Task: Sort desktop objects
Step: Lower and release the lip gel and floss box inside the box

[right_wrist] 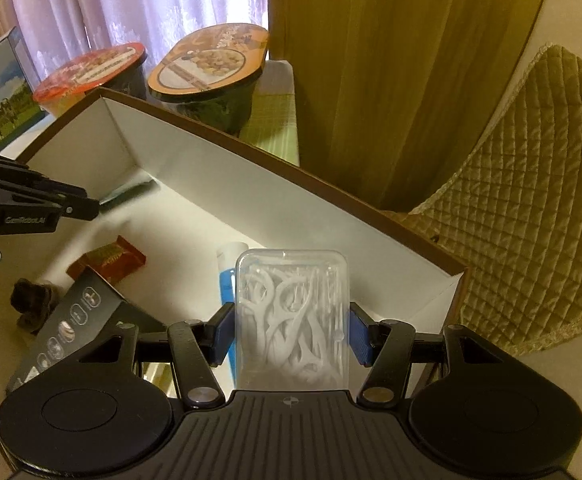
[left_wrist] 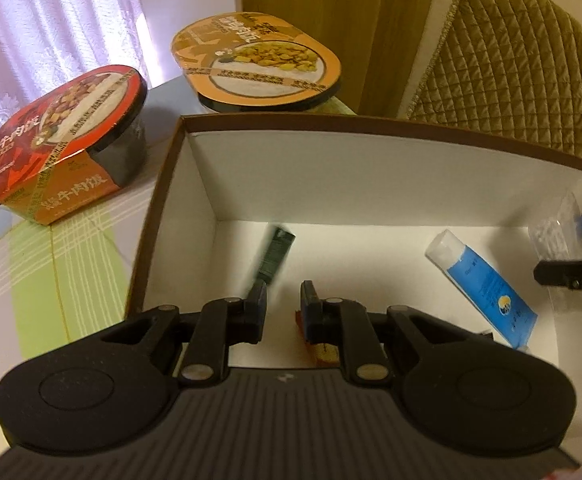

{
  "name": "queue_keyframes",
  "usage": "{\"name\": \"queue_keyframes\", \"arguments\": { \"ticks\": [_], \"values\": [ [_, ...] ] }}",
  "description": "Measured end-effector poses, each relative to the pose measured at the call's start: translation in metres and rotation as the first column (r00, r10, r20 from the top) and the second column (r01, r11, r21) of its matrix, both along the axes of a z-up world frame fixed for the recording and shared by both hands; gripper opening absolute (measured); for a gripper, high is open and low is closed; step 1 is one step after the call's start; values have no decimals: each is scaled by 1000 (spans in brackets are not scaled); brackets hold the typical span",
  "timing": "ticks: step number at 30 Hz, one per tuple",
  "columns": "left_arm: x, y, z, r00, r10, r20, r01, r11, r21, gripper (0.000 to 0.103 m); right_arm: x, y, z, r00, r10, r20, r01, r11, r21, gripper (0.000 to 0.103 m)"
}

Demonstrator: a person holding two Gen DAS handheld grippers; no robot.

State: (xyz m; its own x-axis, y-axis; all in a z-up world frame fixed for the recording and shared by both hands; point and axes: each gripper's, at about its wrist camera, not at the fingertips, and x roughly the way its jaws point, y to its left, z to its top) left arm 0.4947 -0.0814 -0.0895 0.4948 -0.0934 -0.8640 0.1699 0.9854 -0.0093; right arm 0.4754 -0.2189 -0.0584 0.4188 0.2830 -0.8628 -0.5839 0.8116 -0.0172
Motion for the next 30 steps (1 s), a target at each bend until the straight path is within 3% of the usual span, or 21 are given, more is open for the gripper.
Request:
{"name": "queue_keyframes", "arguments": {
  "ticks": [13,22,24,28,30],
  "values": [
    [-15,7,16,1000,0,21,0,1000,-19,22,0,-1,6,1000,5,29,-5,1000,2,56],
    [-39,22,34,998,38,51,-36,999,-34,37,-17,-9,21,999,-4,40,2,999,53,80],
    [-47,26,42,997,35,67,-32,998,-47,42,-23,-13,25,999,-9,45,6,997,73,91],
    [-66,32,60,993,31,110,-23,997,-72,67,-40,-21,34,998,-21,56,15,993,114,101],
    [-80,36,69,991,31,132,-21,997,-76,70,-49,-24,39,998,-23,58,15,991,136,101]
  ]
}}
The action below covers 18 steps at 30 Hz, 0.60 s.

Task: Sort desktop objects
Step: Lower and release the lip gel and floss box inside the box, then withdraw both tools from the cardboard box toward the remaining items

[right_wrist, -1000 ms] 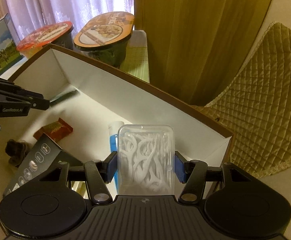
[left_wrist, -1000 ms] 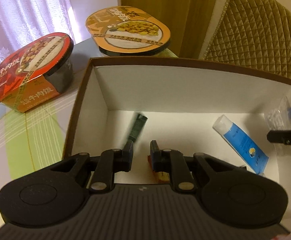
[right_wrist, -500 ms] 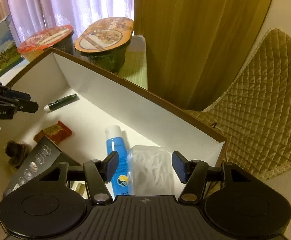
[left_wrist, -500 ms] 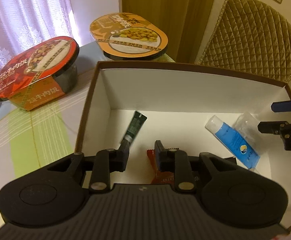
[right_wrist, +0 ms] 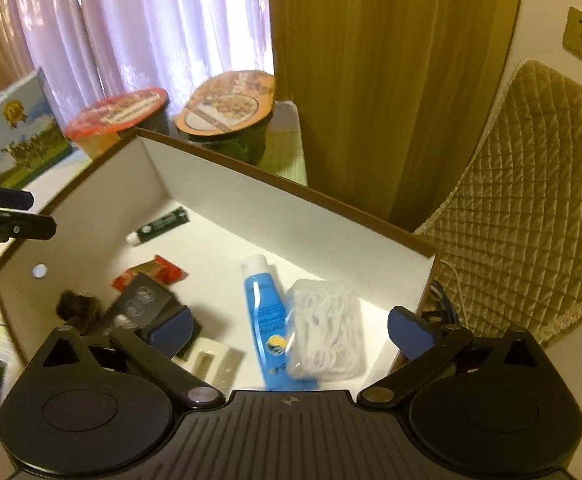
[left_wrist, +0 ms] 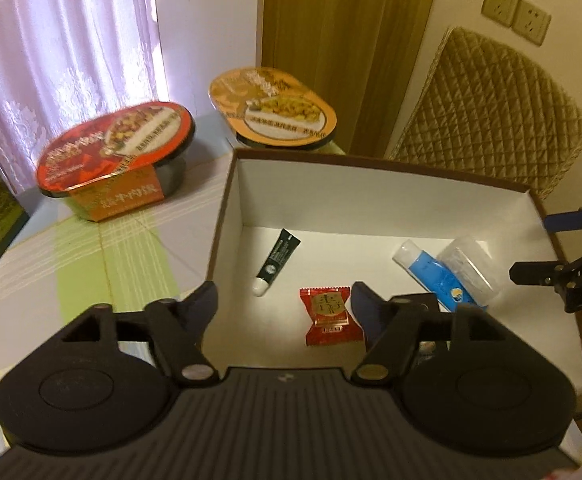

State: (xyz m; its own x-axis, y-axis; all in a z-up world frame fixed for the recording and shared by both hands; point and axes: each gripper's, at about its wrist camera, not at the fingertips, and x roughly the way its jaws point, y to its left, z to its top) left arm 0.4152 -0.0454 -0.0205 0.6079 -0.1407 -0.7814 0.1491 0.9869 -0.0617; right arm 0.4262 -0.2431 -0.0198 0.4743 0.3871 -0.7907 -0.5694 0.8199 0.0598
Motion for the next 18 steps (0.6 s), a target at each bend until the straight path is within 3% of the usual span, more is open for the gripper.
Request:
{"name": "queue_keyframes", "arguments": {
  "ticks": [4,18],
  "values": [
    [-26,9,14,1000,3,21,-3,1000,-18,85,-23,-5,10,1000,-9,10,9,999,34,101],
    [-105,27,49,997,47,60,-44,997,-63,87,-94,-11,38,995,-88,55,82,992,97,101]
  ]
}}
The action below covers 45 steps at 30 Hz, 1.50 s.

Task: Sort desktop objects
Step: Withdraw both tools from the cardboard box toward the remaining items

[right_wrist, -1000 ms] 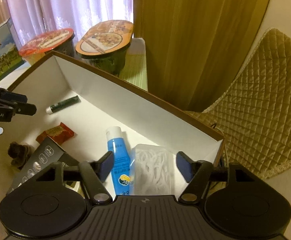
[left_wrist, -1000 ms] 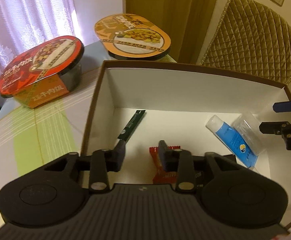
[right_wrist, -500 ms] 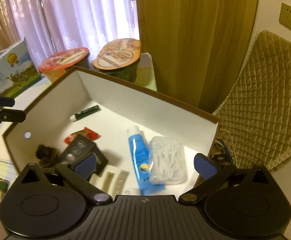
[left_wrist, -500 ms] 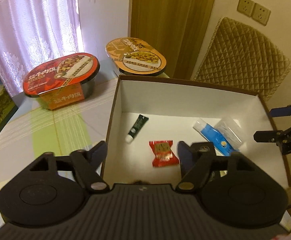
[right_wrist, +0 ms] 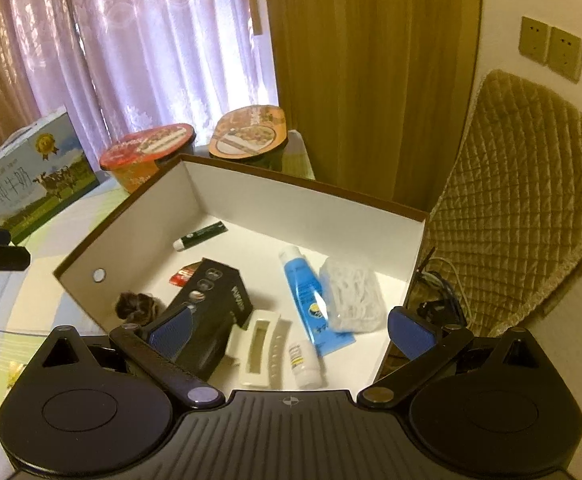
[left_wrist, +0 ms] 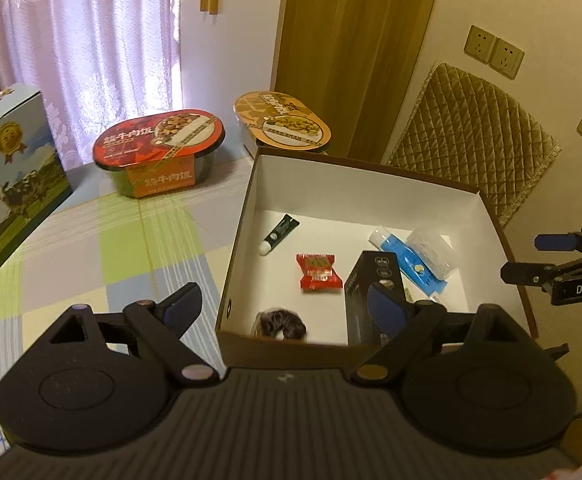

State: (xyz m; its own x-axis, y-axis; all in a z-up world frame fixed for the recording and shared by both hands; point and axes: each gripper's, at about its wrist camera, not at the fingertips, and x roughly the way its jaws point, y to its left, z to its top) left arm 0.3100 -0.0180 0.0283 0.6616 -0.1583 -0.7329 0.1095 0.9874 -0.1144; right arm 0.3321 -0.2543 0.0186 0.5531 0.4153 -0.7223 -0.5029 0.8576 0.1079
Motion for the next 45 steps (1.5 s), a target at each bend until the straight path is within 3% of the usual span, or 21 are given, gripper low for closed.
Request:
{"name": "queue_keyframes", "arguments": {
  "ticks": [10,24,37,45],
  "values": [
    [-53,0,11,1000,-14,16,14,1000,6,87,-61,3,11,1000,-28,12,27,999,45,101],
    [-136,28,-11,997,63,-40,-64,998,-28,87,-145,33,-14,999,-10,-37,10,1000,11,101],
    [-186,54,-27,989,119,-88,-122,992,-39,87,-179,66,-34,995,47,-92,-46,999,6,101],
    [-201,76,-50,969,192,-153,-198,980,-24,87,-186,89,-56,984,115,-138,-117,993,-4,101]
  ]
}}
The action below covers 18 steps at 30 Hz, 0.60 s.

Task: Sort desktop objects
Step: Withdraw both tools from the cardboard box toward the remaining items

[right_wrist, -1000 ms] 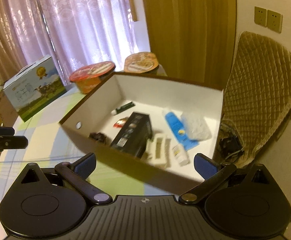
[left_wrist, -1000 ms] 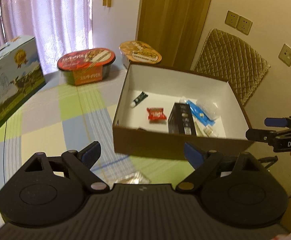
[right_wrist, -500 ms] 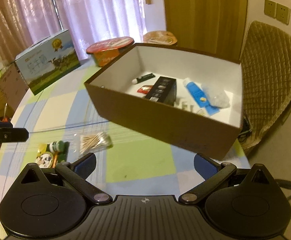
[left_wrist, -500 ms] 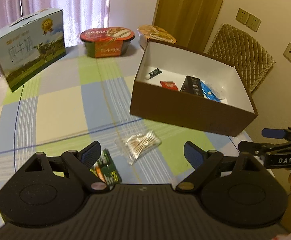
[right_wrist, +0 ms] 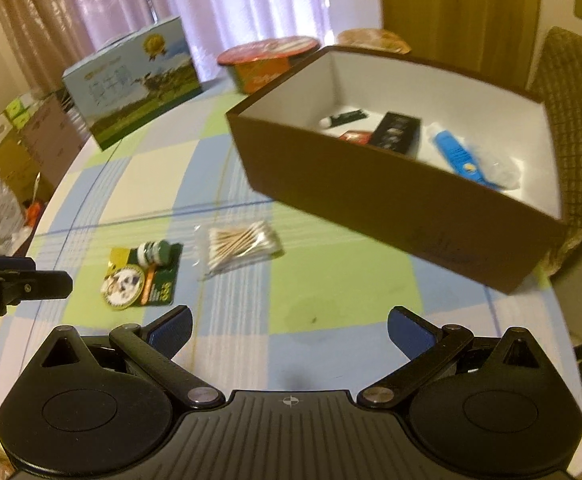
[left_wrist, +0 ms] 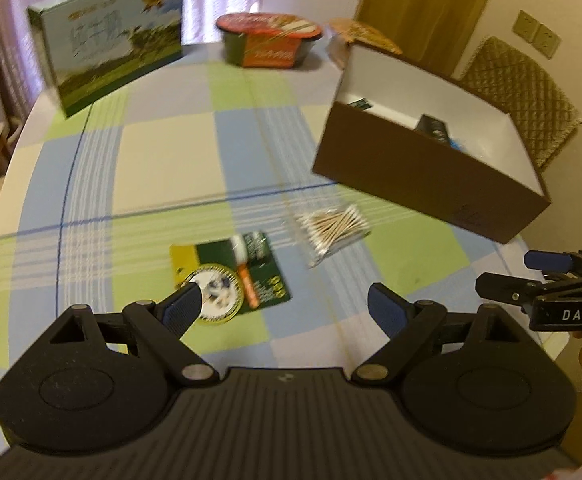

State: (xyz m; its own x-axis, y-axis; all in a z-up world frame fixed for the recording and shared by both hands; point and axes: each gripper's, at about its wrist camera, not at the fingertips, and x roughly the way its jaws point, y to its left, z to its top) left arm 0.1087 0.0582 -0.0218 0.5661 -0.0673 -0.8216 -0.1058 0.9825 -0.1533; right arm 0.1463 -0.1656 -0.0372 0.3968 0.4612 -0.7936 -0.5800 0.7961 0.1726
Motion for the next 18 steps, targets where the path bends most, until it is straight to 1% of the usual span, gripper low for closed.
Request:
{"name": "queue_keyframes", "arguments": {
  "ticks": [9,18],
  "values": [
    [-4,17,-19,995,93,-48,-92,996,14,87,2,15,-20,998,52,-36,-53,998,-23,101],
    [1,20,-29,988,132,-76,-131,991,23,87,12,18,-35,995,72,-64,-74,997,-34,101]
  ]
}}
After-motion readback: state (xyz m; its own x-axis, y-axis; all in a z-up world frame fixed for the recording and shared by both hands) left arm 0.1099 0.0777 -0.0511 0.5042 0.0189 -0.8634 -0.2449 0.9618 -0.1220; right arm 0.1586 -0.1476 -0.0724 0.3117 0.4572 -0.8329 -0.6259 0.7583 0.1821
